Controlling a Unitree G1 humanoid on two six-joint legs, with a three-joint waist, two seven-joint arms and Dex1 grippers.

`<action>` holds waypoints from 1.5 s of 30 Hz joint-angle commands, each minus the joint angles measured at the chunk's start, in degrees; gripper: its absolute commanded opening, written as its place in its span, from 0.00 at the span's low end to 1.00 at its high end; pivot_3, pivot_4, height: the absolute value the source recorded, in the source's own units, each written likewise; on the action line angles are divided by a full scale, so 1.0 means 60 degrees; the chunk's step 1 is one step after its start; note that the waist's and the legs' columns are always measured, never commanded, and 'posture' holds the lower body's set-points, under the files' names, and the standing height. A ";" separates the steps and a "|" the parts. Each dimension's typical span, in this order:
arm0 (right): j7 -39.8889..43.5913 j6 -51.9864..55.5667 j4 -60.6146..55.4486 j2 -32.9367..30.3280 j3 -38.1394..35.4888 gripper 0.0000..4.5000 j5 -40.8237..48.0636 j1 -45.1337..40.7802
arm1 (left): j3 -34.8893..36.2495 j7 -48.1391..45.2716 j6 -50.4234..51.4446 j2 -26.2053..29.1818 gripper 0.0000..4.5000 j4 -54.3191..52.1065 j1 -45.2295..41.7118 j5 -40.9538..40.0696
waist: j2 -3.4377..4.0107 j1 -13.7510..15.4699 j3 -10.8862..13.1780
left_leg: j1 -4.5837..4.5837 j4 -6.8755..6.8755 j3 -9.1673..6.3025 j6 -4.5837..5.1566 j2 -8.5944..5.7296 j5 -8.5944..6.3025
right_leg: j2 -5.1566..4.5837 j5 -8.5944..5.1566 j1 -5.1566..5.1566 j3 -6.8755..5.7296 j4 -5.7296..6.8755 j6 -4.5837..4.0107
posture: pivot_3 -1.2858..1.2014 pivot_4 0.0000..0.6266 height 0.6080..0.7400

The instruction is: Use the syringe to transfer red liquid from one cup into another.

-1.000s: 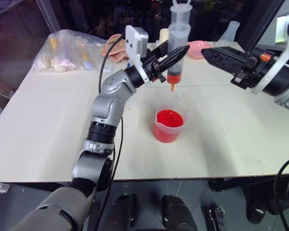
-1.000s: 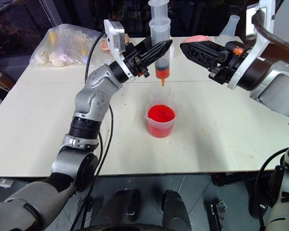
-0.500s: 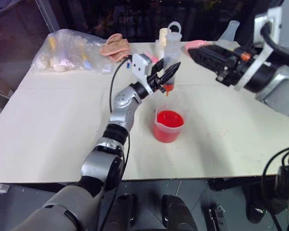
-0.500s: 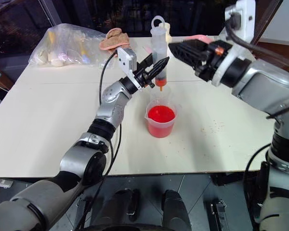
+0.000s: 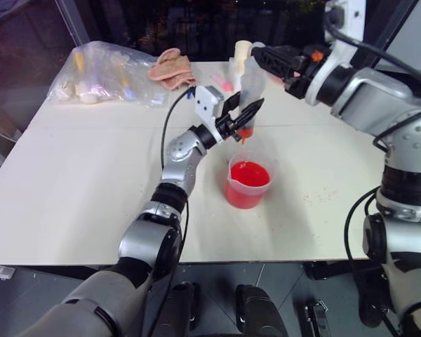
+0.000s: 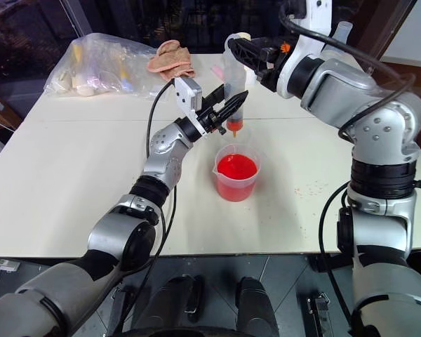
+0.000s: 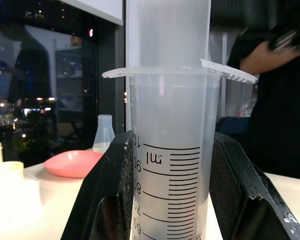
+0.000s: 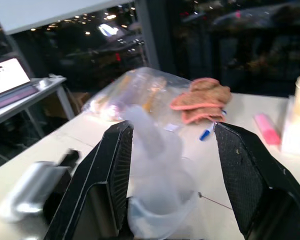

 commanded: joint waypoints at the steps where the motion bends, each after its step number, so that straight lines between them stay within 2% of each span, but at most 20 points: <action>1: 0.0239 0.0040 -0.0072 0.0204 -0.0094 0.58 -0.0518 -0.0435 | 0.0008 -0.0076 -0.0180 -0.0063 0.34 -0.0223 -0.0077 0.0039 | 0.0000 -0.0004 0.0000 | 0.0000 -0.0001 0.0000 0.0000 0.0001 0.0000 | 0.0002 0.0000 -0.0004 -0.0002 0.0003 0.0000 | 0.52 0.24 1.00; 4: 0.0389 0.0107 0.0004 0.0404 -0.0121 0.58 -0.0846 -0.0468 | 0.0007 -0.0081 -0.0171 -0.0072 0.34 -0.0234 -0.0078 0.0054 | 0.0001 -0.0019 0.0000 | 0.0000 -0.0001 0.0002 0.0000 0.0001 0.0000 | 0.0005 0.0000 -0.0009 -0.0004 0.0009 0.0000 | 0.52 0.24 1.00; 5: 0.0436 0.0135 0.0013 0.0465 -0.0152 0.47 -0.0930 -0.0479 | 0.0006 -0.0081 -0.0171 -0.0073 0.34 -0.0235 -0.0078 0.0058 | 0.0001 -0.0018 0.0000 | 0.0000 -0.0001 0.0001 0.0000 0.0002 0.0000 | 0.0007 0.0000 -0.0010 -0.0004 0.0013 0.0000 | 0.52 0.24 1.00; 6: 0.0478 0.0167 0.0015 0.0516 -0.0184 0.41 -0.1010 -0.0489 | 0.0006 -0.0082 -0.0171 -0.0073 0.34 -0.0235 -0.0077 0.0061 | 0.0001 -0.0015 0.0000 | 0.0000 -0.0001 0.0001 0.0000 0.0002 0.0000 | 0.0008 0.0000 -0.0011 -0.0004 0.0015 0.0000 | 0.52 0.24 1.00; 10: 0.0631 0.0374 0.0011 0.0693 -0.0137 0.01 -0.1353 -0.0575 | -0.0001 -0.0075 -0.0147 -0.0079 0.34 -0.0255 -0.0085 0.0075 | 0.0001 -0.0010 -0.0001 | 0.0000 0.0001 0.0002 0.0000 0.0001 0.0000 | 0.0021 0.0000 -0.0011 -0.0004 0.0017 0.0000 | 0.52 0.24 1.00; 23: 0.1350 0.1824 -0.1104 0.0825 0.0254 0.01 -0.1946 -0.0286 | 0.0091 -0.0091 -0.0080 -0.0140 0.34 -0.0135 -0.0292 0.0052 | 0.0001 -0.0010 -0.0001 | 0.0000 0.0000 0.0002 -0.0002 0.0001 -0.0001 | 0.0019 0.0000 -0.0014 -0.0003 0.0020 0.0000 | 0.52 0.24 1.00; 45: 0.1550 0.3327 -0.1895 0.1952 -0.0026 0.01 -0.2207 0.0501 | 0.0360 0.0156 0.0364 -0.0168 0.34 -0.0588 -0.0555 -0.0195 | 0.0002 -0.0020 -0.0001 | 0.0000 0.0002 0.0005 -0.0003 -0.0002 0.0000 | 0.0018 0.0000 -0.0037 0.0000 0.0070 0.0000 | 0.52 0.24 1.00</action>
